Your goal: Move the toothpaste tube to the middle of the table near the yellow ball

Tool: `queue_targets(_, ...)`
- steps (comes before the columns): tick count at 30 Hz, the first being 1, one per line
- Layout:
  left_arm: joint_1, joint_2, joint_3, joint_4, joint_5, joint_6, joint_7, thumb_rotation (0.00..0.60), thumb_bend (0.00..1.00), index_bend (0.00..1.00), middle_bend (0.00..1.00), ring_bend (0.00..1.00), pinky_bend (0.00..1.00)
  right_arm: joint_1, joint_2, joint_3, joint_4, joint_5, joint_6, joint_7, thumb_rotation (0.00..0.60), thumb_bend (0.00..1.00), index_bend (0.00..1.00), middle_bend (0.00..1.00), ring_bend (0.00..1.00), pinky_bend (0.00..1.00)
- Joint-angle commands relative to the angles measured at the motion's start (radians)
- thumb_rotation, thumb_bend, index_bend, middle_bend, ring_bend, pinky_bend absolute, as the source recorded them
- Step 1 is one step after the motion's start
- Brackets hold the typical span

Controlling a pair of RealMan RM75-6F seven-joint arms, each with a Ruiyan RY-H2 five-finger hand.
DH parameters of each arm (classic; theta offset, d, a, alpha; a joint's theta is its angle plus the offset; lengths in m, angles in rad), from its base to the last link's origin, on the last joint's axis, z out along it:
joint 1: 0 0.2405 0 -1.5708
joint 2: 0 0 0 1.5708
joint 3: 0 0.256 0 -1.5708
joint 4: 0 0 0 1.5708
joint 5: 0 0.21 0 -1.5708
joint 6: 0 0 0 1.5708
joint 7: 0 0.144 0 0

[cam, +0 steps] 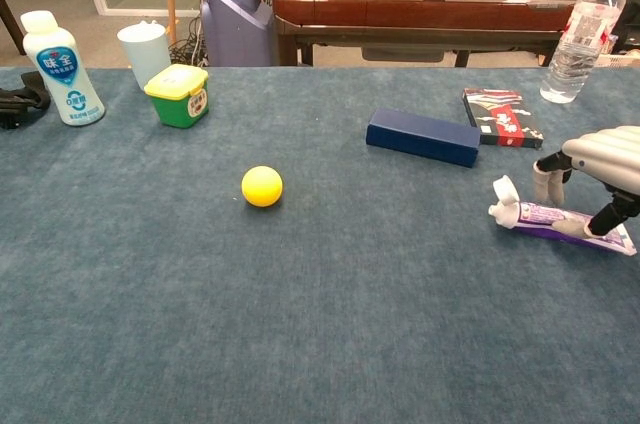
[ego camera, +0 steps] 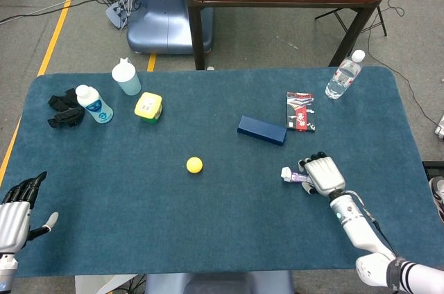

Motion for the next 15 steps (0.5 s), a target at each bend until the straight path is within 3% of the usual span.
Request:
queue_targets(1,0.0,0.002,0.001,0.0,0.0,-0.003,-0.002,0.577,0.25,0.04,0.14,0.11,0.12,-0.004,-0.007,-0.004,0.001,0.005,0.003,-0.014,0.6,0.36,0.43,0.45,0.32,0.23)
queue_targets(15,-0.003,-0.001,-0.002,0.006,0.004,-0.01,-0.015,0.562,0.25,0.04,0.14,0.11,0.12,0.0,-0.022,-0.005,0.006,0.031,-0.011,-0.047,0.6,0.34,0.46,0.47,0.34,0.23)
